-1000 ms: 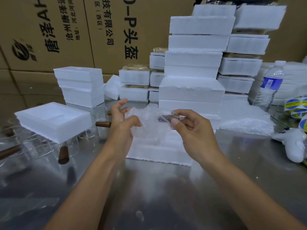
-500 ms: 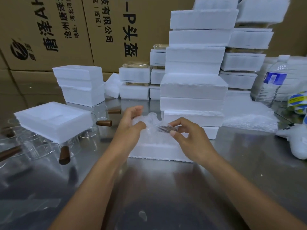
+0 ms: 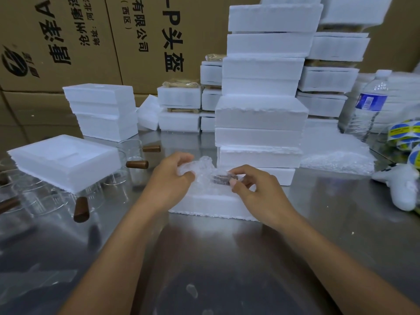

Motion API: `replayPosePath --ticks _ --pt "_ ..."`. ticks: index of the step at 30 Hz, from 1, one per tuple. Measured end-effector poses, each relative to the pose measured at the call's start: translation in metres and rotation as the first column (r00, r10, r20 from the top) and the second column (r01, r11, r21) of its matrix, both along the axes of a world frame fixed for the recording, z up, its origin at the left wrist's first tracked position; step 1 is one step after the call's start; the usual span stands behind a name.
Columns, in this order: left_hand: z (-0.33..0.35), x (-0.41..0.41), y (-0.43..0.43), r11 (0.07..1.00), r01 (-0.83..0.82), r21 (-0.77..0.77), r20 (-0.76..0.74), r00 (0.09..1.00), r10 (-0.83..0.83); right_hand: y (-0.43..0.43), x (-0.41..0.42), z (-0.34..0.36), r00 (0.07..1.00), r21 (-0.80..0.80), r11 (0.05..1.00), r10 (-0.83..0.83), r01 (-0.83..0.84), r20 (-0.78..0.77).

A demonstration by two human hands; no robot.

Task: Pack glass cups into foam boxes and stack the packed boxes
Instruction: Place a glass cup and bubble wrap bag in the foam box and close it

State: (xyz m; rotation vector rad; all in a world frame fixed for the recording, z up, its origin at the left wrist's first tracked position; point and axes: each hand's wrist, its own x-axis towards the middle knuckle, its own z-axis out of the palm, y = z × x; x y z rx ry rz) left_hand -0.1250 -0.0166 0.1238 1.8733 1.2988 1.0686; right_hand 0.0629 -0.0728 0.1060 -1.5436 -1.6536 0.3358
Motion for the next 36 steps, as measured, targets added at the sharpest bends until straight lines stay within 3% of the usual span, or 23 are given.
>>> replayPosePath --ticks 6,15,18,26,32,34,36 --pt "-0.001 -0.002 0.001 1.000 0.000 -0.029 -0.018 1.000 0.000 -0.005 -0.003 -0.003 0.998 0.077 0.996 -0.054 0.051 0.037" --pt "-0.002 -0.011 0.002 0.999 0.023 -0.038 0.059 0.998 -0.021 -0.003 -0.003 0.002 0.970 0.029 0.998 -0.051 0.059 -0.238" --pt "-0.003 -0.013 0.002 0.999 0.050 0.002 0.007 0.999 -0.050 -0.002 0.000 0.002 0.949 0.023 0.998 -0.045 0.055 -0.311" --pt "-0.007 -0.006 -0.001 0.996 0.039 0.080 -0.002 0.999 -0.039 -0.005 0.000 -0.002 0.991 0.085 0.993 -0.067 0.077 -0.118" --pt "0.005 -0.003 -0.008 0.955 -0.133 0.265 0.129 0.986 0.102 -0.009 0.008 0.002 0.955 0.216 0.963 -0.100 0.164 -0.278" --pt "0.014 -0.013 -0.010 0.901 -0.219 0.375 0.067 0.976 0.209 -0.008 0.010 0.002 0.950 0.227 0.954 -0.125 0.194 -0.287" --pt "0.024 -0.032 -0.010 0.853 -0.260 0.453 -0.086 0.939 0.332 -0.007 0.010 -0.001 0.961 0.217 0.958 -0.132 0.187 -0.244"
